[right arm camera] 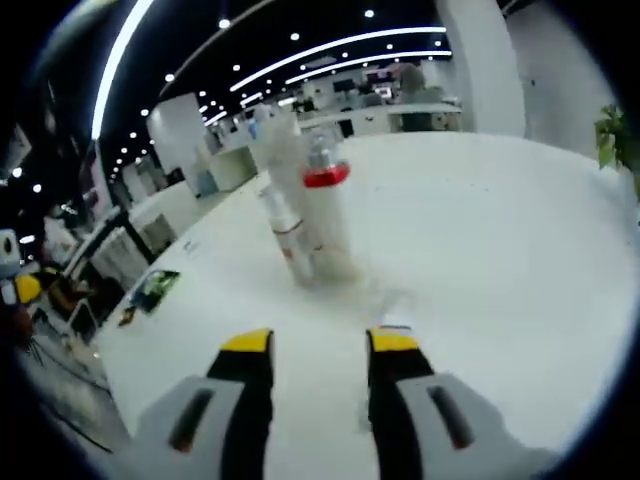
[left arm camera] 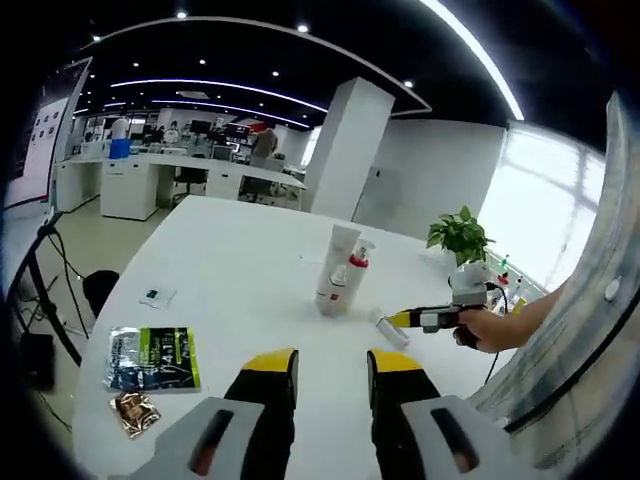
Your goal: Arrange the skincare products in the storage area until every visible bottle or jar stands upright without overlapping.
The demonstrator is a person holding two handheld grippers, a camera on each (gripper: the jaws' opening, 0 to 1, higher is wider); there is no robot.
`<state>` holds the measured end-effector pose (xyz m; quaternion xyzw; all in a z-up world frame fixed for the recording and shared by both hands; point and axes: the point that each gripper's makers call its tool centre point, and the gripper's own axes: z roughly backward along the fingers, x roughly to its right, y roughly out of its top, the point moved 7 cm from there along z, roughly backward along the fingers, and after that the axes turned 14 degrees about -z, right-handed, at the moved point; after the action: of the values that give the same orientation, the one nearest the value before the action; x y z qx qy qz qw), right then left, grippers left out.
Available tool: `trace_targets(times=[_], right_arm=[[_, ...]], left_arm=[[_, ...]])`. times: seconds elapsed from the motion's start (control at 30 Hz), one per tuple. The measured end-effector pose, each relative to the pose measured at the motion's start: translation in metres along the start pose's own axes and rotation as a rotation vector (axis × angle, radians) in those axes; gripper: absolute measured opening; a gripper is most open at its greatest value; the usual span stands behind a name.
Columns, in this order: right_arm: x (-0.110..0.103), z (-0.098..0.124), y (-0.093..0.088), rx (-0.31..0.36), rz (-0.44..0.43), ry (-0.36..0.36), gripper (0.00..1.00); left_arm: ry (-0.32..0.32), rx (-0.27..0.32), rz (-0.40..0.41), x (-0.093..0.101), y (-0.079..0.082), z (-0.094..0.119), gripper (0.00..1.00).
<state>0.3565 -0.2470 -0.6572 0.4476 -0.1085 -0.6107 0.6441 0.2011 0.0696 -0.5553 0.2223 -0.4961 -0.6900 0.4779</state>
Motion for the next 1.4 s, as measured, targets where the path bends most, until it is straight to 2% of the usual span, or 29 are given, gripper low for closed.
trace_targets(times=[0.1, 0.17, 0.37, 0.57, 0.6, 0.8, 1.0, 1.17, 1.2, 1.27, 1.4], right_arm=[[0.020, 0.010, -0.007, -0.015, -0.045, -0.085, 0.32], [0.027, 0.014, -0.010, -0.026, -0.040, -0.115, 0.32], [0.036, 0.012, -0.006, -0.049, 0.000, -0.137, 0.32], [0.033, -0.006, -0.006, -0.098, 0.003, -0.121, 0.33], [0.033, -0.009, -0.007, -0.120, -0.003, -0.128, 0.33], [0.033, -0.017, -0.011, -0.136, -0.006, -0.166, 0.33], [0.035, -0.022, -0.015, -0.175, 0.023, -0.166, 0.31], [0.035, -0.028, -0.019, -0.226, 0.094, -0.170, 0.29], [0.033, -0.029, -0.016, -0.217, 0.153, -0.164, 0.29], [0.033, -0.030, -0.017, -0.241, 0.194, -0.184, 0.27], [0.032, -0.029, -0.016, -0.248, 0.211, -0.182, 0.23]], left_arm=[[-0.035, -0.018, -0.021, 0.001, 0.003, -0.009, 0.28], [-0.053, -0.013, -0.035, 0.001, 0.007, -0.013, 0.28], [-0.079, -0.018, -0.059, 0.000, 0.012, -0.019, 0.28], [-0.086, -0.023, -0.080, -0.007, 0.021, -0.025, 0.28], [-0.086, -0.020, -0.081, -0.007, 0.023, -0.026, 0.28], [-0.100, -0.027, -0.098, -0.006, 0.024, -0.030, 0.28], [-0.071, -0.021, -0.081, -0.011, 0.025, -0.023, 0.28], [-0.067, -0.033, -0.070, -0.006, 0.018, -0.018, 0.28], [-0.067, -0.034, -0.068, -0.005, 0.017, -0.017, 0.28], [-0.066, -0.039, -0.057, -0.004, 0.014, -0.015, 0.28], [-0.059, -0.047, -0.046, -0.003, 0.010, -0.010, 0.28]])
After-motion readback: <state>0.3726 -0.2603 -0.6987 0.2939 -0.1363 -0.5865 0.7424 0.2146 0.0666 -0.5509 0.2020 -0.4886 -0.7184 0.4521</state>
